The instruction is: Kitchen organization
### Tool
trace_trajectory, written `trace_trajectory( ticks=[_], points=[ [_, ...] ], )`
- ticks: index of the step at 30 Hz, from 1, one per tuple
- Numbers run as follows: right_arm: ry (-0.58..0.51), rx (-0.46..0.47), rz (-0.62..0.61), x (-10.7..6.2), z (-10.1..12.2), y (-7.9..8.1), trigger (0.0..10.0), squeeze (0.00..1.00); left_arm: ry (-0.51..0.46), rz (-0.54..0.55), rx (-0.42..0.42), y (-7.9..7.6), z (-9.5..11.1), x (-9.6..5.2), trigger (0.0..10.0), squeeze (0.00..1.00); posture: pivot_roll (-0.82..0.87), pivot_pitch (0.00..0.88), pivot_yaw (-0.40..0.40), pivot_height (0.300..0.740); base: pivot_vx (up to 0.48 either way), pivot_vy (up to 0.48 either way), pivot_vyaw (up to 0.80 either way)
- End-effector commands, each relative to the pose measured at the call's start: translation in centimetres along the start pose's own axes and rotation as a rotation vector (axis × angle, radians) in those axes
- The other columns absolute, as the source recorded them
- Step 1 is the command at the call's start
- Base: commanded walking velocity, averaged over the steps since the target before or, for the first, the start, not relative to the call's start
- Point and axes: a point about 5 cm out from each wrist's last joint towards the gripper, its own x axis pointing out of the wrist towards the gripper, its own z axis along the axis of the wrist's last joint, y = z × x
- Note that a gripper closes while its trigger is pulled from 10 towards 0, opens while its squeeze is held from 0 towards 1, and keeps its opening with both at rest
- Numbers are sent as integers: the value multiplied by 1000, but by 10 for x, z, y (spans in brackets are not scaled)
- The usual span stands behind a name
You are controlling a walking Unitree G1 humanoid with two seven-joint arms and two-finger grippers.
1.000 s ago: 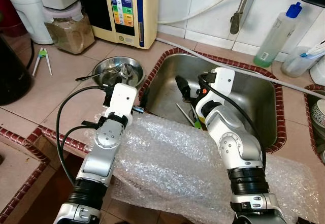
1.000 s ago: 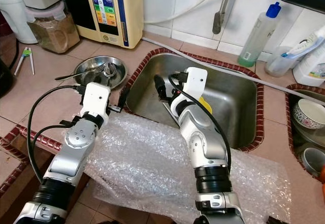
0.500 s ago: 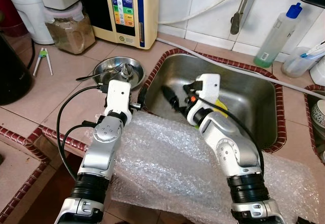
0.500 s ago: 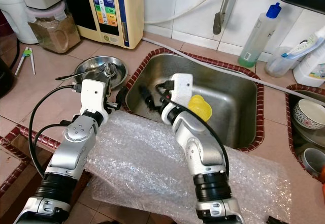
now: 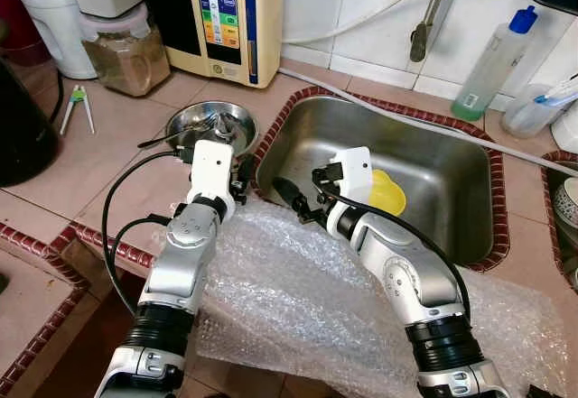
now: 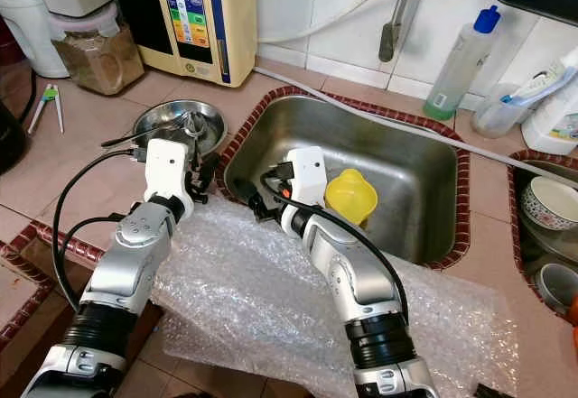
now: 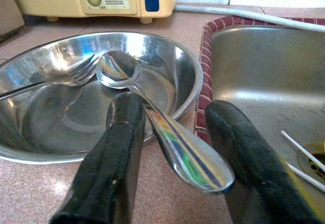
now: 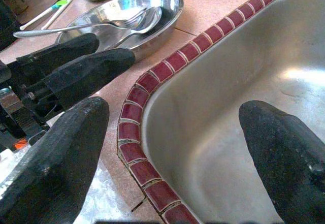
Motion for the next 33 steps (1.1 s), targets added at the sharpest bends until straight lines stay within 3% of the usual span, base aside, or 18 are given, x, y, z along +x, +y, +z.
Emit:
trace_trajectory(
  ticks=[1,15,33],
  points=[
    [2,-13,11,-1,2,2,10000,0,56,24,2,5,-11,-1,0,0,14,111,-36,740,0,0,0],
    [10,-18,8,0,1,1,10000,0,54,46,14,14,-8,2,0,0,17,110,-36,740,0,0,0],
    [10,-22,10,1,0,1,10000,0,-67,176,63,24,6,-3,0,0,18,106,-34,740,0,0,0]
  ],
)
